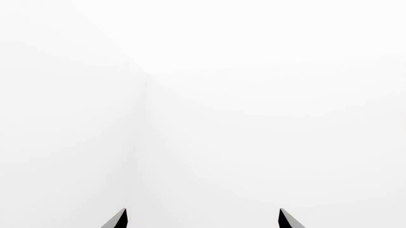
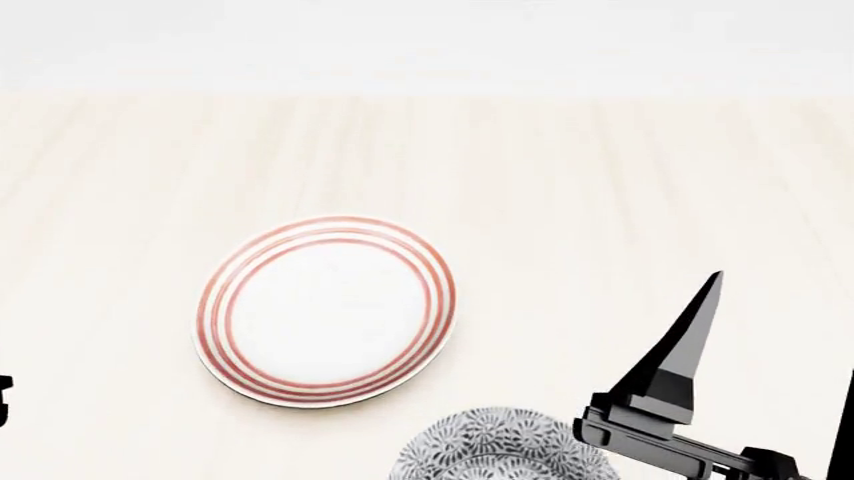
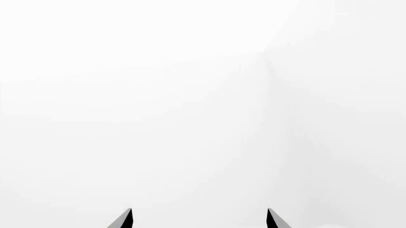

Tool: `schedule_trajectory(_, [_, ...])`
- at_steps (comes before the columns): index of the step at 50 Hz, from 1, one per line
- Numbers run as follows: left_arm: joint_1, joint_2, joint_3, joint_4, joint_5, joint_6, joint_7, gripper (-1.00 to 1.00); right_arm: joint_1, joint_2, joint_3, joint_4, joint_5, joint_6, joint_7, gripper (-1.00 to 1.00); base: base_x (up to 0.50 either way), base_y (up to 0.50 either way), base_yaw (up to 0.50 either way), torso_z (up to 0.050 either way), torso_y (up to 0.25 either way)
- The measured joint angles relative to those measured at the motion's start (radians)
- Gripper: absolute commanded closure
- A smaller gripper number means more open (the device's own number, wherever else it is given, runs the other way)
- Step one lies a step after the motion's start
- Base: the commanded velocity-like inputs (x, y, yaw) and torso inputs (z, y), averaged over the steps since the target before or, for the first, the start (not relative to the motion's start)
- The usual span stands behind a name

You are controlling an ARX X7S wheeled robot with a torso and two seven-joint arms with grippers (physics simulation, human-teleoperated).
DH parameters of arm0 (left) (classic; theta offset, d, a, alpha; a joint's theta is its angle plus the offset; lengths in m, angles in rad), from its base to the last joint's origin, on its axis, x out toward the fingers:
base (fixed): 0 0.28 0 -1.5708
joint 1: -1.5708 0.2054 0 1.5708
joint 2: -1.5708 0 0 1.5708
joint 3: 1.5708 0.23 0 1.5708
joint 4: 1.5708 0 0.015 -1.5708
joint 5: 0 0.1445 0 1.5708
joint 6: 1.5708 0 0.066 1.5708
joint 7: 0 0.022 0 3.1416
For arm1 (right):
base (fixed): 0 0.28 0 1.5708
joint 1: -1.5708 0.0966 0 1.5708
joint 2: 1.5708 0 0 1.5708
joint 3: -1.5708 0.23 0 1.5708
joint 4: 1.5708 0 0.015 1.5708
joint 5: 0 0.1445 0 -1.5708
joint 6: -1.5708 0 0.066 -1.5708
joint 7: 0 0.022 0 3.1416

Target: Put the bowl on the plate.

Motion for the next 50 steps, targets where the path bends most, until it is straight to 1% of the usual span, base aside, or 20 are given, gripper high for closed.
schedule_trajectory(5, [0.0, -0.005, 0.004, 0.005, -0.002, 0.0, -0.008, -1.0, -0.001, 0.007, -0.006, -0.005, 0.001, -0.006, 0.008, -1.0, 0.47, 0.0, 0.0, 0.0, 0.0])
schedule_trajectory(10, [-0.003, -0.009, 0.019, -0.002, -0.013, -0.032, -0.007, -1.0, -0.001, 0.014, -0.015, -0.004, -0.001, -0.007, 0.014, -1.0, 0.05, 0.0, 0.0, 0.0, 0.0])
schedule_trajectory(14, [-0.016, -0.009, 0.052, -0.024, -0.03, -0.129, 0.003, -1.0, -0.003, 0.019, -0.023, -0.003, -0.002, -0.009, 0.017, -1.0, 0.0, 0.0, 0.0, 0.0, 0.0])
schedule_trajectory(23, [-0.065, 0.025, 0.157, -0.112, -0.115, -0.427, 0.042, -1.0, -0.008, 0.032, -0.038, -0.006, -0.002, -0.005, 0.024, -1.0, 0.0, 0.0, 0.0, 0.0, 0.0])
schedule_trajectory(31, [-0.102, 0.07, 0.224, -0.135, -0.274, -0.691, 0.091, -1.0, -0.012, 0.042, -0.048, -0.006, 0.002, -0.003, 0.031, -1.0, 0.0, 0.0, 0.0, 0.0, 0.0])
schedule_trajectory(37, [-0.129, 0.092, 0.246, -0.14, -0.418, -0.84, 0.1, -1.0, -0.014, 0.047, -0.055, -0.004, 0.004, -0.004, 0.035, -1.0, 0.0, 0.0, 0.0, 0.0, 0.0])
schedule_trajectory(43, [-0.15, 0.103, 0.252, -0.144, -0.55, -0.939, 0.088, -1.0, -0.015, 0.053, -0.061, -0.001, 0.006, -0.004, 0.039, -1.0, 0.0, 0.0, 0.0, 0.0, 0.0])
schedule_trajectory(50, [-0.17, 0.106, 0.25, -0.151, -0.671, -1.004, 0.061, -1.0, -0.017, 0.059, -0.067, -0.001, 0.008, -0.006, 0.045, -1.0, 0.0, 0.0, 0.0, 0.0, 0.0])
